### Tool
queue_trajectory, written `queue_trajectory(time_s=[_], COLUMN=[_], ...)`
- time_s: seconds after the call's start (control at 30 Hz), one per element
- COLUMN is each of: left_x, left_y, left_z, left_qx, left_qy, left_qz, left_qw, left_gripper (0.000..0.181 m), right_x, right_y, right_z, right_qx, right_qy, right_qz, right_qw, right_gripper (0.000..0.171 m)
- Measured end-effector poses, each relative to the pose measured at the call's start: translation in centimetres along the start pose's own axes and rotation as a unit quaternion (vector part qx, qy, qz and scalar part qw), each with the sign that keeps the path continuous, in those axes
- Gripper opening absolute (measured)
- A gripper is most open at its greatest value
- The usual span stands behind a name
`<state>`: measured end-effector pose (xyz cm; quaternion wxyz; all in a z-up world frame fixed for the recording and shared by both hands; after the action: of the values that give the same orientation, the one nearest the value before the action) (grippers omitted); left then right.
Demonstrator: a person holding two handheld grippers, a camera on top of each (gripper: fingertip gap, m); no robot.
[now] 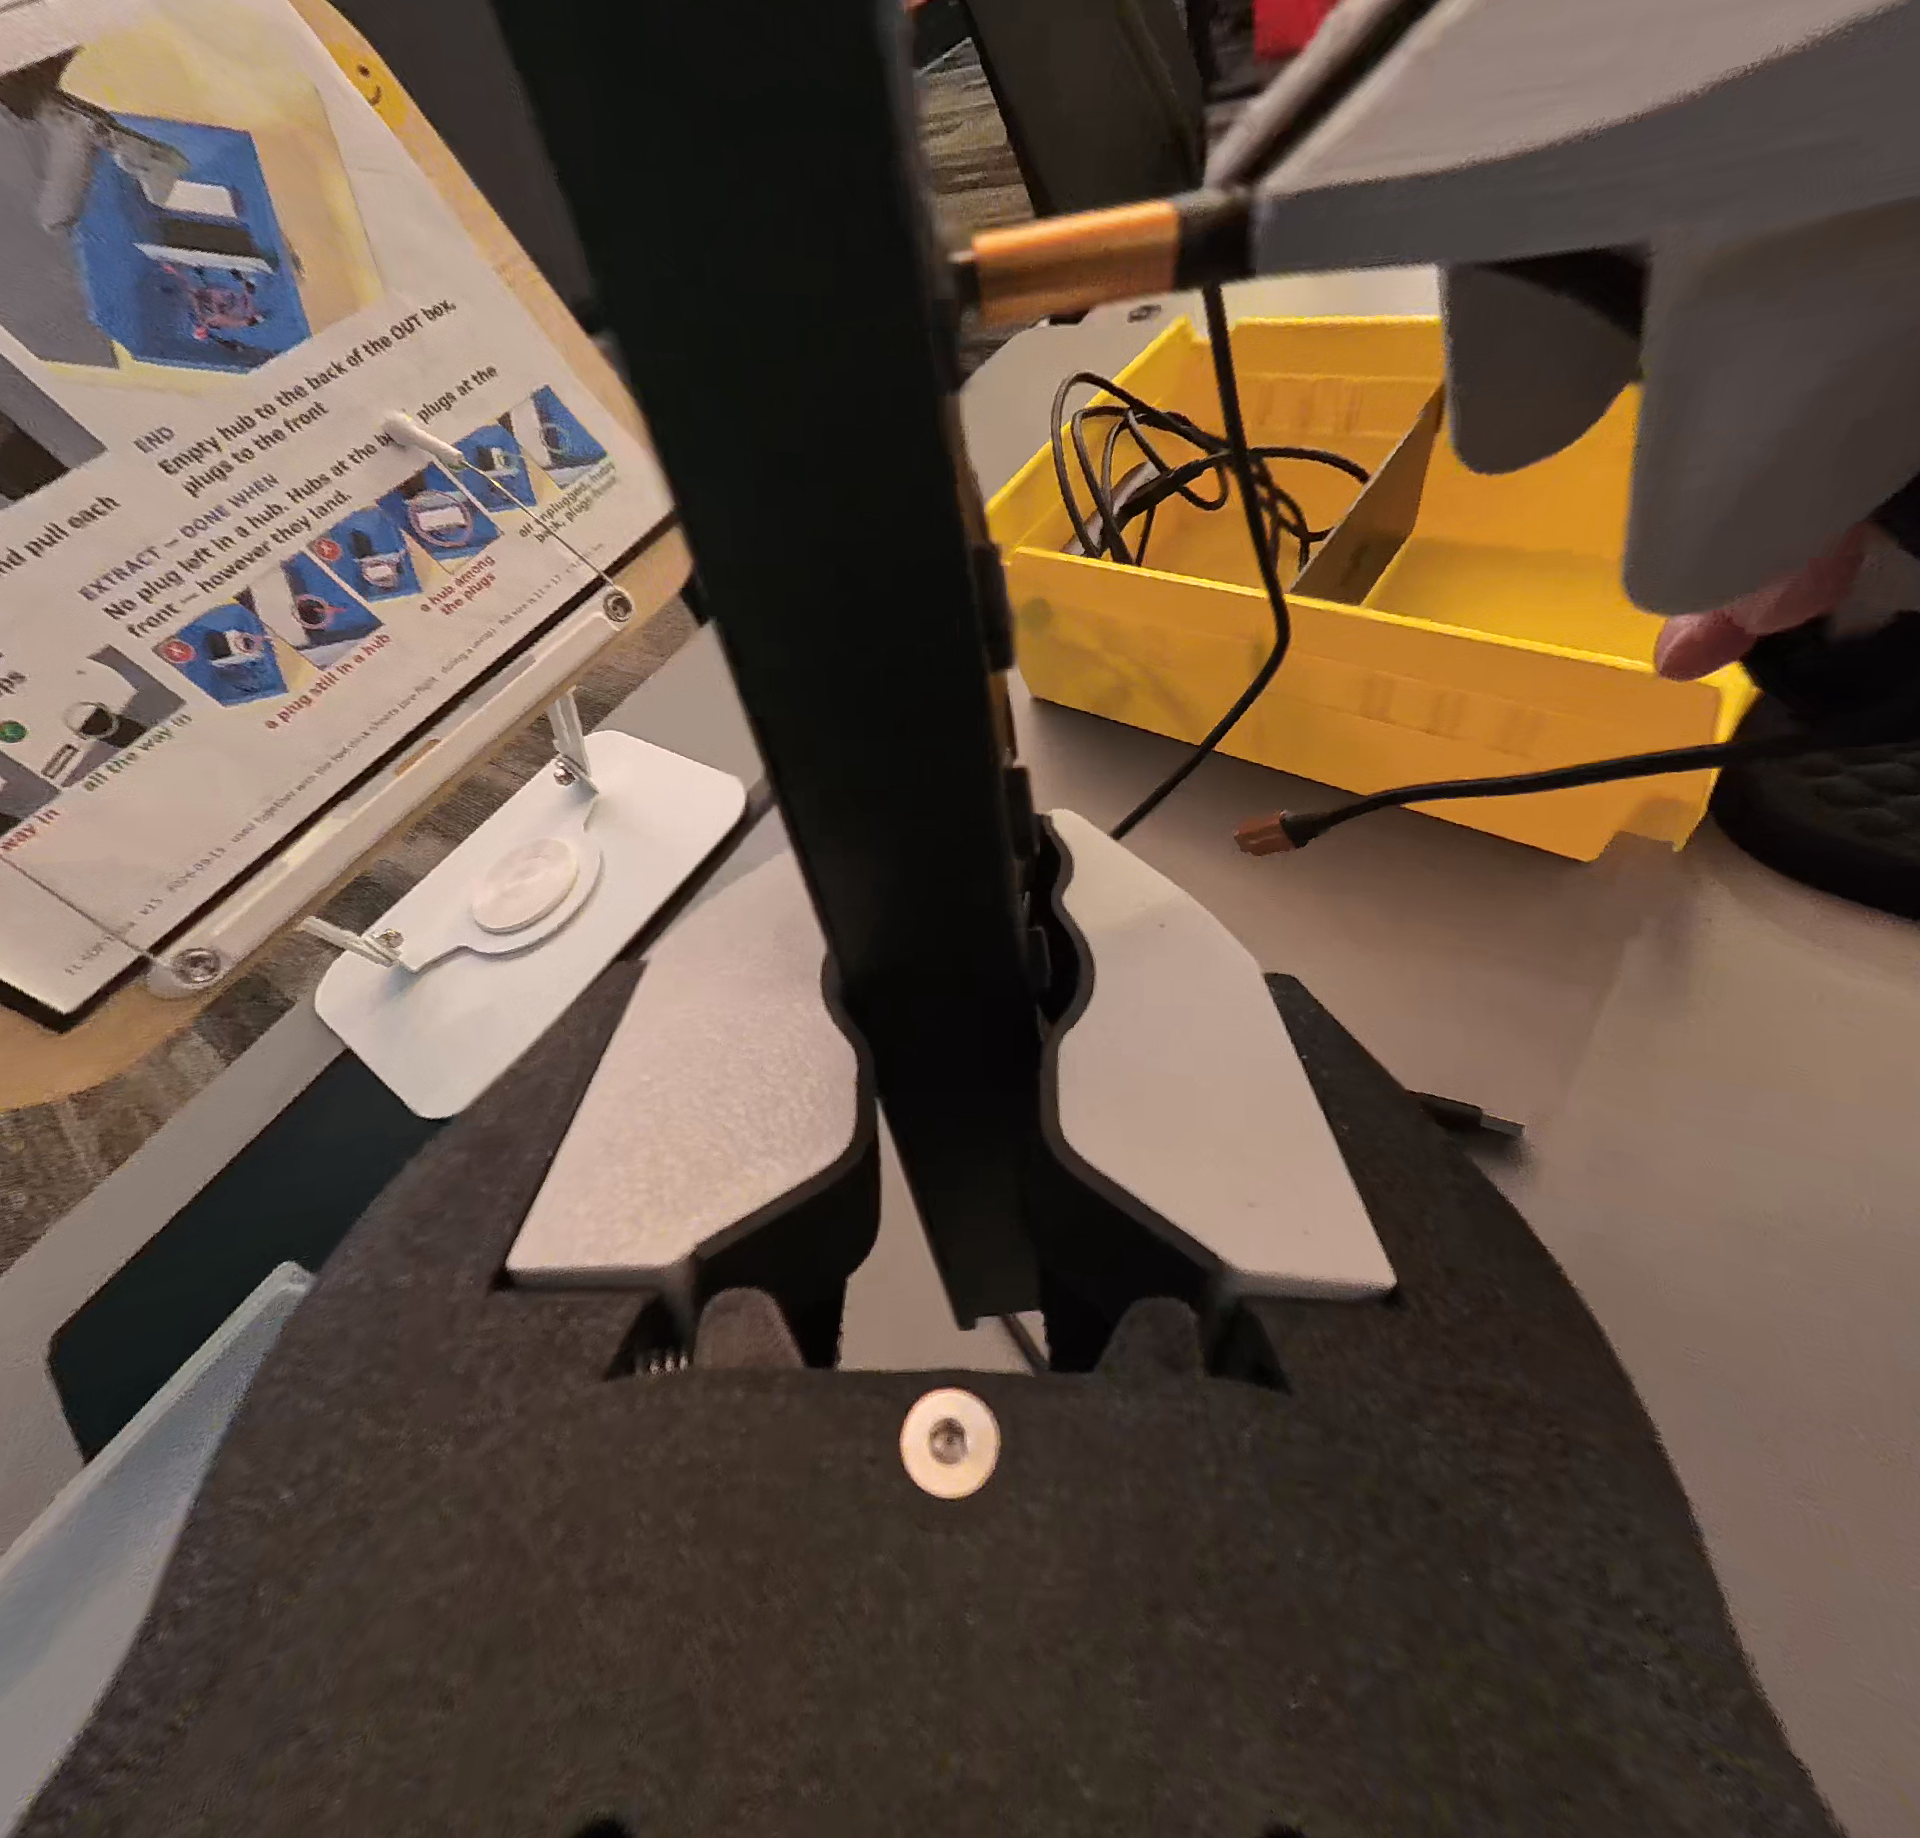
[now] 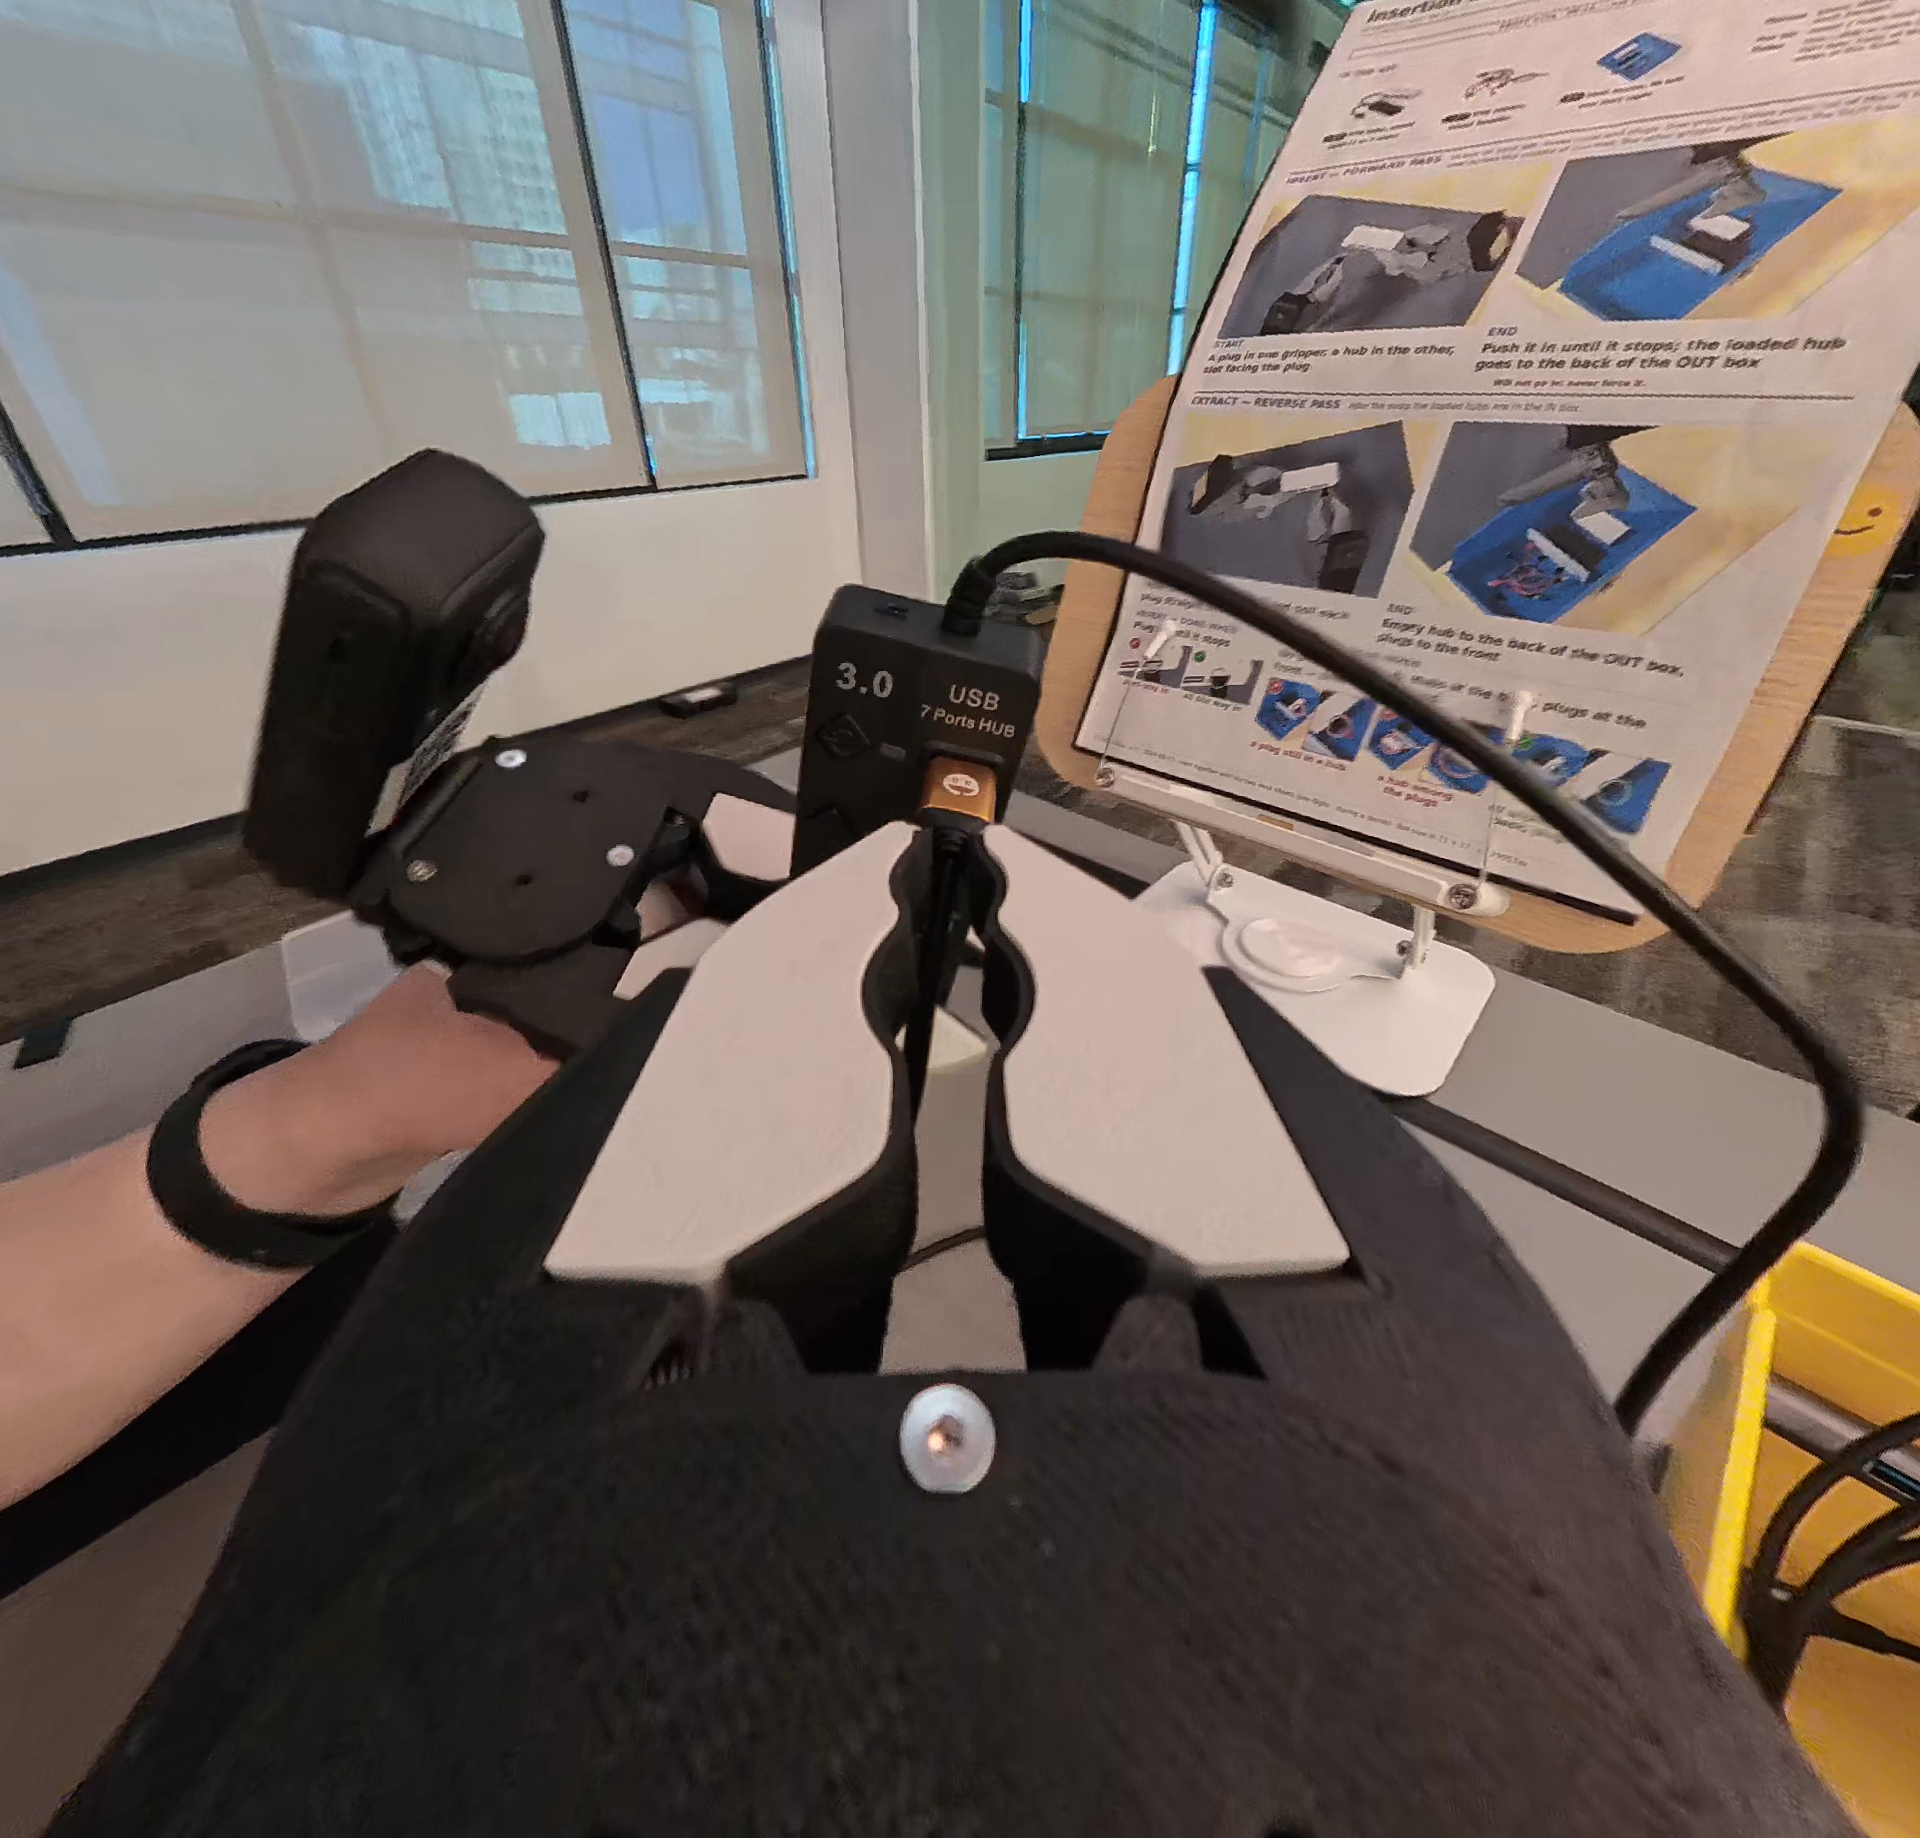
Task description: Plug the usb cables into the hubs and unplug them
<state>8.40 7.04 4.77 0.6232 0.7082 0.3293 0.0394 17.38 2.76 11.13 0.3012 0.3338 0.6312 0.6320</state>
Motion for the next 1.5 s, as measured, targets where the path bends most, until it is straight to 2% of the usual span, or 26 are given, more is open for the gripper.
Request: queue_trajectory(time_s=[0.07, 0.13, 0.23, 0.27, 0.43, 0.57, 0.7, 0.87, 0.97, 1.03, 1.2, 1.27, 1.5], left_x=[-0.3, -0.8, -1.5, -1.8, -2.5, -2.7, -2.8, -3.3, -3.3, -3.1, -2.9, -2.9, -2.7], left_y=[0.0, -0.2, -0.4, -0.3, -0.6, 0.0, 0.1, 0.4, 0.2, 0.0, -0.1, -0.1, -0.4], left_z=[-0.2, -0.6, -1.0, -1.0, 0.7, 2.9, 4.5, 5.5, 5.8, 5.9, 6.2, 6.2, 5.9], left_qx=[-0.019, -0.062, -0.139, -0.140, -0.036, 0.028, 0.062, 0.075, 0.083, 0.088, 0.093, 0.092, 0.081], left_qy=[-0.032, -0.087, -0.185, -0.211, -0.259, -0.295, -0.323, -0.357, -0.361, -0.360, -0.360, -0.359, -0.362], left_qz=[0.011, 0.017, 0.044, 0.056, 0.028, 0.039, 0.032, 0.051, 0.043, 0.038, 0.030, 0.026, 0.023], left_qw=[0.999, 0.994, 0.972, 0.966, 0.965, 0.954, 0.944, 0.930, 0.928, 0.928, 0.928, 0.928, 0.928], left_gripper=[0.025, 0.025, 0.025, 0.025, 0.025, 0.025, 0.025, 0.025, 0.025, 0.025, 0.025, 0.025, 0.025], right_x=[-0.7, -1.9, -3.9, -4.6, -7.4, -7.6, -6.3, -5.2, -4.4, -3.8, -2.4, -2.3, -1.6], right_y=[-0.1, 0.2, 1.1, 1.7, 6.4, 9.4, 8.2, 4.9, 4.3, 4.3, 3.6, 3.3, 3.1], right_z=[-0.3, 0.0, 0.4, 0.7, 2.0, 0.8, -0.7, -2.4, -3.1, -3.3, -3.2, -3.5, -3.3], right_qx=[0.014, 0.026, 0.029, 0.021, -0.060, -0.140, -0.225, -0.302, -0.282, -0.262, -0.246, -0.241, -0.222], right_qy=[0.024, 0.023, 0.041, 0.042, 0.054, 0.120, 0.196, 0.250, 0.278, 0.292, 0.293, 0.301, 0.292], right_qz=[-0.003, 0.016, 0.028, 0.030, 0.037, 0.009, -0.080, -0.168, -0.198, -0.215, -0.267, -0.284, -0.322], right_qw=[1.000, 0.999, 0.998, 0.998, 0.996, 0.983, 0.951, 0.905, 0.897, 0.894, 0.885, 0.878, 0.873], right_gripper=[0.012, 0.027, 0.029, 0.029, 0.029, 0.030, 0.048, 0.051, 0.046, 0.035, 0.032, 0.026, 0.025])
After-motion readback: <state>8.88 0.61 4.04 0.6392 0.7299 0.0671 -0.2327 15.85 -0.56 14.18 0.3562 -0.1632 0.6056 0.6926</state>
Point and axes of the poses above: each gripper's, where its closed fingertips meet, x out along the fingers, y out of its top, z = x × y across the jaws, the point moved 5 cm from there along -x, back along the fingers, and after that the axes turned 7 degrees about -y, right-handed, at the moved point
